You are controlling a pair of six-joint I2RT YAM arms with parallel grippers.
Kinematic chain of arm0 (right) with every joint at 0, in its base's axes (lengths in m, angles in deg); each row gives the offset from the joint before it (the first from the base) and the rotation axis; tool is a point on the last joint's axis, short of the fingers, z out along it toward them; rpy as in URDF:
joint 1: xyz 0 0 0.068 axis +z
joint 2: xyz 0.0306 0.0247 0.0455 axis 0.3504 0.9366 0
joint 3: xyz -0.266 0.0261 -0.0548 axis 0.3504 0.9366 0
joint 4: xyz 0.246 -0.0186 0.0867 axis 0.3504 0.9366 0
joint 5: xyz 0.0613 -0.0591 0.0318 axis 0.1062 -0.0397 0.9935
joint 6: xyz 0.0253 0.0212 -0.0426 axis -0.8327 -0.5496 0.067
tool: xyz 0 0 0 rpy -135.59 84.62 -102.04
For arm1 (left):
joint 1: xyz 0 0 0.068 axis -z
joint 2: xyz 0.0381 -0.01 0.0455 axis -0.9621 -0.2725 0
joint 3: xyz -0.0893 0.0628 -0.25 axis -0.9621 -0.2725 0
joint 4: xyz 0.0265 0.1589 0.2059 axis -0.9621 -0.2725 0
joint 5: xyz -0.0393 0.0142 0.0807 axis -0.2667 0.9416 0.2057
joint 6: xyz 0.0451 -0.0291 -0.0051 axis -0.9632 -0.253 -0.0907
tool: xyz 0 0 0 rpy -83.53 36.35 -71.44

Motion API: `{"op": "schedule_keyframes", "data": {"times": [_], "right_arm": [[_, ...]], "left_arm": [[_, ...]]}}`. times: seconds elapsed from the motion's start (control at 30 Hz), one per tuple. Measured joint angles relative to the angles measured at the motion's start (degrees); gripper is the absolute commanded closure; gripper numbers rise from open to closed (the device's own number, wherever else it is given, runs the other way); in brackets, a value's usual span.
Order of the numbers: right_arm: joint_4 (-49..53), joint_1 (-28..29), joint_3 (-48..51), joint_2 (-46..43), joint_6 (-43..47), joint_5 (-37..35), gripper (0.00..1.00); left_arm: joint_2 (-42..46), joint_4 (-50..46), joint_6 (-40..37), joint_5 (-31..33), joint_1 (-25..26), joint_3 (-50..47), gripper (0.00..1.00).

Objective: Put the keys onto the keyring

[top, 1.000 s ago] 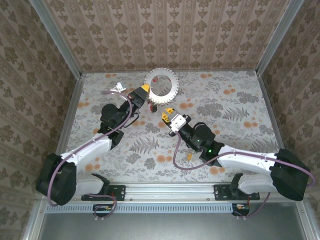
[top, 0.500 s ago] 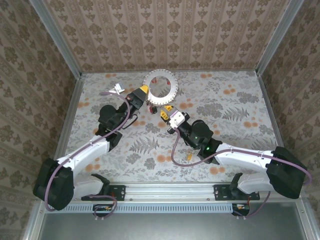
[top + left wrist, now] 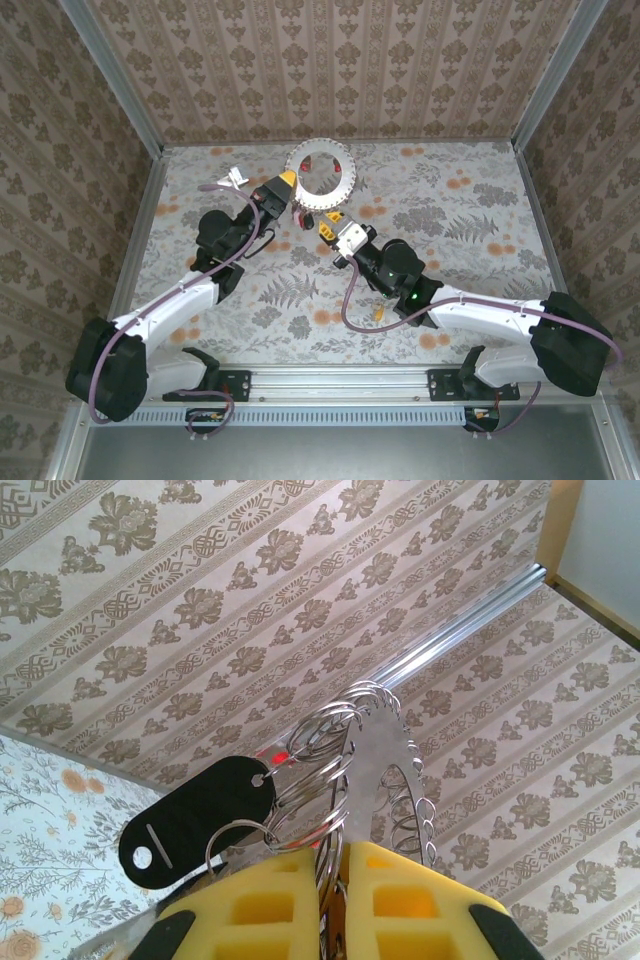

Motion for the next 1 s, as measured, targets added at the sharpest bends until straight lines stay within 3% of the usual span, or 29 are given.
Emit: {"op": "schedule_keyframes", "data": {"times": [0.1, 0.23, 0.3, 0.4, 0.53, 0.73, 1.0], "right_arm": [[0.1, 0.0, 0.2, -0.8, 0.2, -0.6, 0.76], [4.0, -1.4, 2.6, -8.0, -0.9, -1.0, 0.69], [9.8, -5.2, 2.8, -14.0, -4.6, 0.4, 0.67], [20.2, -15.1, 1.4, -22.5, -12.7, 5.1, 0.63], [29.9, -25.4, -0.4, -27.0, -20.1, 14.2, 0.56], [43.8, -34.8, -10.5, -17.2, -31.9, 33.7, 0.41], [58.2, -35.6, -28.5, 0.8, -40.8, 52.4, 0.34]], "left_arm": [[0.4, -1.4, -1.0, -0.3, -0.2, 0.0, 1.0], [2.9, -13.8, -5.6, -4.5, -2.4, 2.1, 1.0], [3.5, -23.0, -9.2, -7.5, -3.9, 5.6, 1.0], [3.7, -36.1, -15.9, -13.4, -7.6, 11.8, 1.0], [2.9, -48.3, -23.7, -24.7, -13.4, 17.6, 1.0], [-2.6, -63.5, -34.9, -37.7, -15.4, 25.9, 1.0], [-6.7, -72.1, -42.4, -46.9, -15.3, 29.7, 1.0]]}}
